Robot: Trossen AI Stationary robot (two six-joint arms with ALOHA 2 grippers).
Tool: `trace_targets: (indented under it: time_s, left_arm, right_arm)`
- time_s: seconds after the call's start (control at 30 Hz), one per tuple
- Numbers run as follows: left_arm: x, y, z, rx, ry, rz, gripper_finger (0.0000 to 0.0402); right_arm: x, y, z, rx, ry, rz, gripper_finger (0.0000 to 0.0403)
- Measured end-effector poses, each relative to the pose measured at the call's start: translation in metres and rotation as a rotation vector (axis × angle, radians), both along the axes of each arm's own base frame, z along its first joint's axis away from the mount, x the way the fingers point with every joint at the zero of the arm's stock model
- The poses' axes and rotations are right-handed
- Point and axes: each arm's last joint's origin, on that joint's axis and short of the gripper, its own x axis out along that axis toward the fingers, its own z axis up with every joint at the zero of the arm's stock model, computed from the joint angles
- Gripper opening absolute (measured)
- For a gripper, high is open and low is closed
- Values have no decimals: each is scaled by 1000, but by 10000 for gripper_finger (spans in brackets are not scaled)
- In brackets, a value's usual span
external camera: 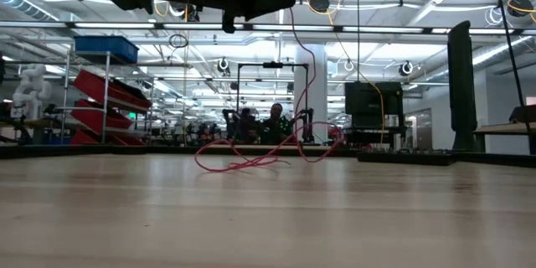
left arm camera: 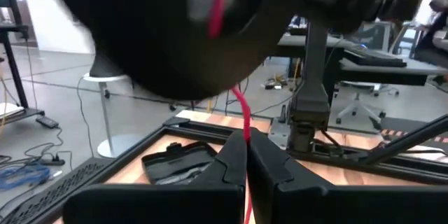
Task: Coil cords
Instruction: Coil the red wire into the spool
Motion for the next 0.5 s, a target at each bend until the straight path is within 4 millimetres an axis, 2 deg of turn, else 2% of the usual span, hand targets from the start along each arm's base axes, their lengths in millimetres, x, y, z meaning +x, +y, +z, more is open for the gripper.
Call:
trace_targets:
  time_s: [0.23, 0.5]
  left_arm:
    - [0, -1, 1, -27, -18, -50, 2]
    - [0, -3, 2, -42, -35, -96, 2]
  right_arm:
    - [10, -5, -14, -88, 85, -143, 0]
    - [12, -5, -18, -127, 135, -145, 0]
